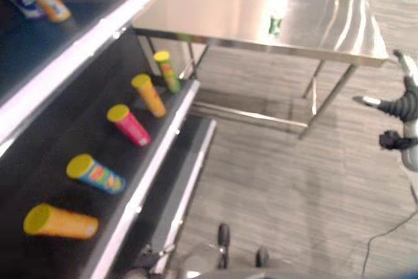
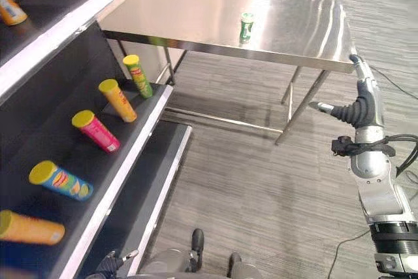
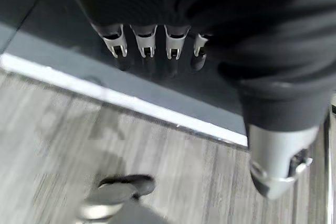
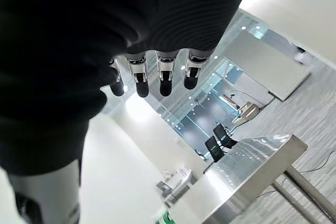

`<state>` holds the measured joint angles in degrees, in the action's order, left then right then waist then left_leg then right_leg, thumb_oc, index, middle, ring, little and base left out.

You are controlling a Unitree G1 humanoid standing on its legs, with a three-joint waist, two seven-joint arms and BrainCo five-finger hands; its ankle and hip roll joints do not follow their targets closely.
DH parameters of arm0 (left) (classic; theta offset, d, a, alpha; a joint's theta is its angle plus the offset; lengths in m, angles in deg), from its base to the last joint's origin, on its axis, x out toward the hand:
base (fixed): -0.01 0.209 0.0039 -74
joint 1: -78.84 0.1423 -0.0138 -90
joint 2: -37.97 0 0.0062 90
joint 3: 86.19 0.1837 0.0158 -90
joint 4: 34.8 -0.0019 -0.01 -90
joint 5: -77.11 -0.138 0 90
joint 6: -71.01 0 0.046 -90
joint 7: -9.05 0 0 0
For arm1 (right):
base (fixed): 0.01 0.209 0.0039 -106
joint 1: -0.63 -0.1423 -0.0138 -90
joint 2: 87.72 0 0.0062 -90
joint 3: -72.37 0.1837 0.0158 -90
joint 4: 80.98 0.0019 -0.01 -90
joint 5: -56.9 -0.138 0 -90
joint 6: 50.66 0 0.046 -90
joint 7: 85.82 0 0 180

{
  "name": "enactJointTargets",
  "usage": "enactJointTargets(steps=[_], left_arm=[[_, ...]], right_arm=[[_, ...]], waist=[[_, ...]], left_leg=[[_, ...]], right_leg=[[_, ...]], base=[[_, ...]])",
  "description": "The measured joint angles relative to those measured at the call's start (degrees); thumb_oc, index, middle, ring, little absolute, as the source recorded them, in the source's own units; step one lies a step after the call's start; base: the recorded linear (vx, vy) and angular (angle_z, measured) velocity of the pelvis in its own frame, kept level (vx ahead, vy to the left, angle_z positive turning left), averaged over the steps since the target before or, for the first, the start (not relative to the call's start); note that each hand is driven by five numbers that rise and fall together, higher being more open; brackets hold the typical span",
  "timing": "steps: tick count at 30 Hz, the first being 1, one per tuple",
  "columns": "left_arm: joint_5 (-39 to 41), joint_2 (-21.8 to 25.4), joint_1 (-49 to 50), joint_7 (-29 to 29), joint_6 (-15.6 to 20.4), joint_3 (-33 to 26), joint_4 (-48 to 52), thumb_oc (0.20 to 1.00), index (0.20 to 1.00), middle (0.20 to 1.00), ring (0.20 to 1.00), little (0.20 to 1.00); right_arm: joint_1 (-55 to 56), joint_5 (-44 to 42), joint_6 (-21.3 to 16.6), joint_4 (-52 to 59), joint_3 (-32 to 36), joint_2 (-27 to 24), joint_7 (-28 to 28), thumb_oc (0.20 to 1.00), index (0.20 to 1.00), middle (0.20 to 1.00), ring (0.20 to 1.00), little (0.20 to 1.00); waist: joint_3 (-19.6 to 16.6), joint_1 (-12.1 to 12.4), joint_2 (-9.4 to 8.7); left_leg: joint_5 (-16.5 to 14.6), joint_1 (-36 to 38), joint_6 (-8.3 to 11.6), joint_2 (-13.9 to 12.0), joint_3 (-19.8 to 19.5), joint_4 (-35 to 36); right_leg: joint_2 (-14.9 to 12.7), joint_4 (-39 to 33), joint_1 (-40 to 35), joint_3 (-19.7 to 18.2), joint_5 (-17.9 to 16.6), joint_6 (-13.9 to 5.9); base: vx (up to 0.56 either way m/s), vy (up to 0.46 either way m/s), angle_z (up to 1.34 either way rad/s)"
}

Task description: Put the goods on the table back onto the shelves and tidy them up.

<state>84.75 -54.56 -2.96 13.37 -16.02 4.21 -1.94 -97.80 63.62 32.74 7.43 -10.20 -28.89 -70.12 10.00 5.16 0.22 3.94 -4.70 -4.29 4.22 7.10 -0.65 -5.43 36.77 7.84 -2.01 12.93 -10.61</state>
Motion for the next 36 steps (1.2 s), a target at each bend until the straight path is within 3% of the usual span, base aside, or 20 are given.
enactJointTargets(steps=[2,4,5,8,10,13,16,17,18,20,21,23,25,26,28,29,31,32,34,36], left_arm=[[0.07,0.52,-0.73,-0.02,0.10,0.34,1.08,1.000,1.000,1.000,1.000,1.000],[0.17,1.26,-1.48,-0.09,0.03,2.04,3.46,1.000,1.000,1.000,1.000,1.000],[0.20,1.51,-2.04,-0.06,0.08,2.11,4.39,1.000,1.000,1.000,1.000,1.000],[0.21,2.22,-3.53,-0.04,0.22,2.01,4.87,1.000,1.000,1.000,1.000,1.000],[0.22,2.33,-3.69,0.00,0.59,1.98,4.79,1.000,1.000,1.000,1.000,1.000],[0.22,2.46,-3.45,-0.01,0.64,1.97,4.22,1.000,1.000,1.000,1.000,1.000],[0.20,2.31,-3.00,0.03,0.53,1.98,2.44,1.000,1.000,1.000,1.000,1.000],[0.19,2.65,-2.52,0.01,0.60,1.95,2.76,1.000,1.000,1.000,1.000,1.000],[0.19,1.98,-2.65,0.02,0.59,1.90,2.09,1.000,1.000,1.000,1.000,1.000],[0.19,0.30,-3.21,-0.05,0.64,2.28,2.18,1.000,1.000,1.000,1.000,1.000],[0.19,-0.34,-3.05,-0.10,0.82,2.42,2.80,1.000,1.000,1.000,1.000,1.000],[0.18,-1.16,-4.25,-0.31,1.14,2.55,0.81,1.000,1.000,1.000,1.000,1.000],[0.19,-0.76,-3.46,-0.95,1.10,2.21,0.22,1.000,1.000,1.000,1.000,1.000],[0.18,-0.77,-2.67,-1.11,1.14,1.95,0.05,1.000,1.000,1.000,1.000,1.000],[0.18,-0.35,-0.61,-1.49,0.90,1.39,-0.19,1.000,1.000,1.000,1.000,1.000],[0.19,0.14,0.34,-1.62,0.73,0.97,-0.07,1.000,1.000,1.000,1.000,1.000],[0.15,0.43,1.80,-1.99,0.57,1.59,0.30,1.000,1.000,1.000,1.000,1.000],[0.14,0.28,1.88,-2.22,0.52,2.03,1.12,1.000,1.000,1.000,1.000,1.000],[0.13,0.18,2.22,-2.36,0.49,1.97,2.52,1.000,1.000,1.000,1.000,1.000],[-0.08,0.25,2.16,-2.29,0.55,2.04,3.19,1.000,1.000,1.000,1.000,1.000]], right_arm=[[0.38,0.02,-0.03,-0.05,-0.06,0.58,0.02,1.000,1.000,1.000,1.000,1.000],[0.55,0.04,0.00,-0.24,-0.11,0.66,0.02,1.000,1.000,1.000,1.000,1.000],[0.58,0.06,-0.01,-0.21,0.01,0.53,-0.01,1.000,1.000,1.000,1.000,1.000],[0.61,-0.01,0.06,-0.22,0.30,0.33,-0.01,1.000,1.000,1.000,1.000,1.000],[0.43,-0.06,-0.20,-0.37,0.35,-0.23,0.21,1.000,1.000,1.000,1.000,1.000],[0.30,-0.11,-0.13,-0.36,1.71,-0.34,0.46,1.000,1.000,1.000,1.000,1.000],[0.15,-0.14,-0.05,-2.03,2.75,-0.94,1.41,1.000,1.000,1.000,1.000,1.000],[0.30,-0.13,0.01,-2.48,2.71,-1.32,1.44,1.000,1.000,1.000,1.000,1.000],[0.26,-0.14,0.15,-3.31,2.74,-2.28,1.54,1.000,1.000,1.000,1.000,1.000],[-0.09,-0.14,0.95,-4.80,2.76,-6.04,1.45,1.000,1.000,1.000,1.000,1.000],[-0.78,-0.15,1.01,-4.96,3.01,-8.24,1.46,1.000,1.000,1.000,1.000,1.000],[-3.29,-0.21,0.96,-7.30,3.48,-8.67,1.26,1.000,1.000,1.000,1.000,1.000],[-4.11,-1.30,0.60,-5.98,4.78,-8.91,0.33,1.000,1.000,1.000,1.000,1.000],[-4.93,-1.50,0.25,-5.79,4.79,-9.08,0.32,1.000,1.000,1.000,1.000,1.000],[-5.82,-3.31,-0.23,-5.18,4.14,-9.10,0.19,1.000,1.000,1.000,1.000,1.000],[-5.74,-4.14,-0.14,-5.22,2.67,-8.73,0.00,1.000,1.000,1.000,1.000,1.000],[-6.35,-4.85,-0.22,-5.05,1.67,-8.41,-0.01,1.000,1.000,1.000,1.000,1.000],[-7.10,-5.58,-0.13,-4.97,1.36,-8.36,-0.14,1.000,1.000,1.000,1.000,1.000],[-7.30,-5.79,-0.14,-4.56,0.72,-8.48,-0.31,1.000,1.000,1.000,1.000,1.000],[-7.30,-5.91,-0.31,-4.67,-0.71,-7.62,-0.43,1.000,1.000,1.000,1.000,1.000]], waist=[[0.24,-0.10,-1.09],[0.29,-0.59,-0.86],[0.35,-0.82,-0.43],[0.62,-2.07,-0.38],[0.80,-2.31,-0.68],[0.89,-3.27,-1.93],[0.72,-4.15,-2.80],[0.62,-4.62,-3.41],[0.40,-5.56,-2.35],[0.11,-6.82,1.08],[-0.01,-6.16,1.90],[0.20,-6.51,1.70],[-0.19,-6.06,-0.04],[-0.19,-6.00,0.03],[-0.15,-5.34,-0.09],[0.14,-4.62,-1.74],[-0.08,-3.44,-2.72],[0.32,-2.65,-3.45],[0.72,-1.63,-3.79],[0.97,-0.82,-2.77]], left_leg=[[-1.66,2.27,-2.54,1.80,-0.55,-0.13],[-2.23,4.45,-4.34,1.77,-2.30,0.83],[-1.67,5.07,-4.47,1.23,-3.14,1.45],[-1.81,7.00,-3.66,0.02,-5.12,2.29],[-3.63,8.42,-3.10,-0.38,-6.28,2.81],[-4.41,10.45,-1.78,-0.38,-7.98,4.69],[-7.05,13.03,1.22,-1.23,-10.31,4.86],[-7.87,13.84,2.39,-1.38,-11.79,4.95],[-8.48,15.27,3.49,-3.44,-13.49,5.68],[-8.88,16.41,6.28,-8.51,-15.51,5.61],[-7.81,16.84,8.15,-9.50,-14.04,5.27],[-5.72,16.30,11.15,-10.88,-15.42,1.53],[-6.21,10.93,13.46,-10.61,-15.36,-12.03],[-6.04,10.26,13.82,-11.06,-15.53,-14.49],[-4.70,6.19,14.36,-12.32,-14.32,-26.05],[-0.42,3.39,13.86,-12.64,-13.78,-33.95],[-1.27,-1.48,12.65,-12.34,-10.69,-40.10],[-3.15,-3.27,12.34,-11.83,-8.28,-38.88],[-5.25,-5.21,11.96,-9.95,-5.48,-28.89],[-3.78,-4.70,10.62,-5.82,-3.11,-9.21]], right_leg=[[-3.08,8.47,1.20,0.20,-1.91,-1.33],[-5.89,11.07,2.04,5.03,-1.92,1.03],[-7.13,7.19,2.08,8.85,-0.74,2.23],[-7.37,-7.84,2.70,10.90,-1.92,1.96],[-7.19,-21.26,3.43,11.61,-7.18,-0.25],[-6.85,-38.51,3.74,12.26,-15.98,-1.34],[-6.93,-42.38,2.69,11.95,-21.15,-3.13],[-7.20,-42.29,1.57,11.92,-19.93,-3.77],[-5.68,-41.87,0.20,12.01,-23.34,-2.69],[-0.92,-40.47,-1.59,12.13,-23.16,-1.56],[0.35,-39.49,-1.73,12.57,-22.79,3.06],[1.33,-37.28,-3.32,14.49,-19.40,6.36],[1.96,-37.18,-5.38,15.06,-17.46,7.50],[2.73,-37.19,-6.09,15.20,-16.47,7.93],[5.14,-37.63,-8.45,15.00,-15.08,12.11],[5.59,-37.92,-10.20,14.93,-15.14,14.47],[5.76,-39.02,-11.70,14.30,-13.89,16.43],[5.63,-39.30,-11.84,13.69,-14.67,16.38],[5.74,-40.79,-12.67,13.89,-14.80,16.30],[6.51,-41.81,-14.50,14.79,-13.73,14.63]], base=[[0.34,0.013,0.19],[0.35,-0.087,0.25],[0.34,-0.141,0.31],[0.29,-0.161,0.39],[0.38,-0.250,0.25],[0.33,-0.211,0.27],[0.42,-0.292,0.39],[0.37,-0.340,0.66],[0.26,-0.246,0.88],[0.26,-0.270,0.67],[0.58,-0.649,0.35],[0.43,-0.502,0.37],[0.25,-0.323,0.09],[0.27,-0.419,-0.17],[0.27,-0.442,-0.17],[0.22,-0.314,-0.23],[0.22,-0.162,-0.16],[0.23,-0.105,-0.11],[0.29,-0.081,-0.05],[0.29,-0.069,0.08]])
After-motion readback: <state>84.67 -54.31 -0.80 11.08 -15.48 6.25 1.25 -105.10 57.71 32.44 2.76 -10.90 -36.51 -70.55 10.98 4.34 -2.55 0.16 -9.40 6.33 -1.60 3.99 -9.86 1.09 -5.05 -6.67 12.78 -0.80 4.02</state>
